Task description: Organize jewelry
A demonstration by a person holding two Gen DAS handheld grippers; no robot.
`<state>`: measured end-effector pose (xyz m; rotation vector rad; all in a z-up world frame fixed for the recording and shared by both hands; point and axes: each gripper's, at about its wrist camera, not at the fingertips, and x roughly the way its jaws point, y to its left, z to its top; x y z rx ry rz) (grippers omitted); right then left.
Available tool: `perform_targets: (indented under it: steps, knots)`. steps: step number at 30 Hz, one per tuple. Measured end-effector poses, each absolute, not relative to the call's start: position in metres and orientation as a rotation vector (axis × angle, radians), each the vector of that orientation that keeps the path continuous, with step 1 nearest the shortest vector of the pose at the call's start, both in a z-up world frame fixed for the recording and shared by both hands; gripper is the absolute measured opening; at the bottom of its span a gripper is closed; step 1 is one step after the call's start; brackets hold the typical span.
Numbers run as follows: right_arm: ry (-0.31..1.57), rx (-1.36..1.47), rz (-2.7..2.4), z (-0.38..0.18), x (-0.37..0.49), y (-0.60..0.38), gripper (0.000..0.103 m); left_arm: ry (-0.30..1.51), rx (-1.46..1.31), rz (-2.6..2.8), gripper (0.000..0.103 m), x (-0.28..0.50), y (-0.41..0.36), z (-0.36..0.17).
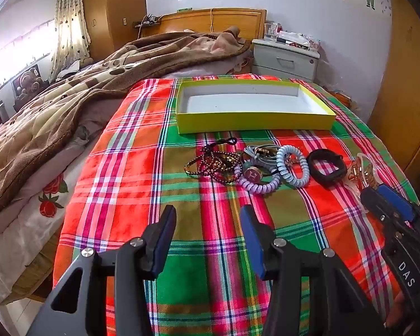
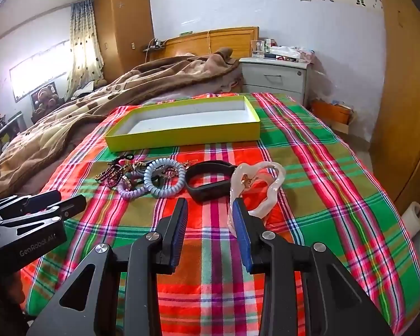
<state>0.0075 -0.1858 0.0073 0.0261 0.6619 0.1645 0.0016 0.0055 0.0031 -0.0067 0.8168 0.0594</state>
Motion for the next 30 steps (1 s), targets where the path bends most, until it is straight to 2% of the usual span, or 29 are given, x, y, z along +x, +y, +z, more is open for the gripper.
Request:
perform_targets:
  steps: [30]
  knots:
    - [0.674,0.021,0.168,0.0064,0.0115,-0.1827,0.034,0.821,-0.012,0.060,0.049,0.0020,0.0067,0.0054]
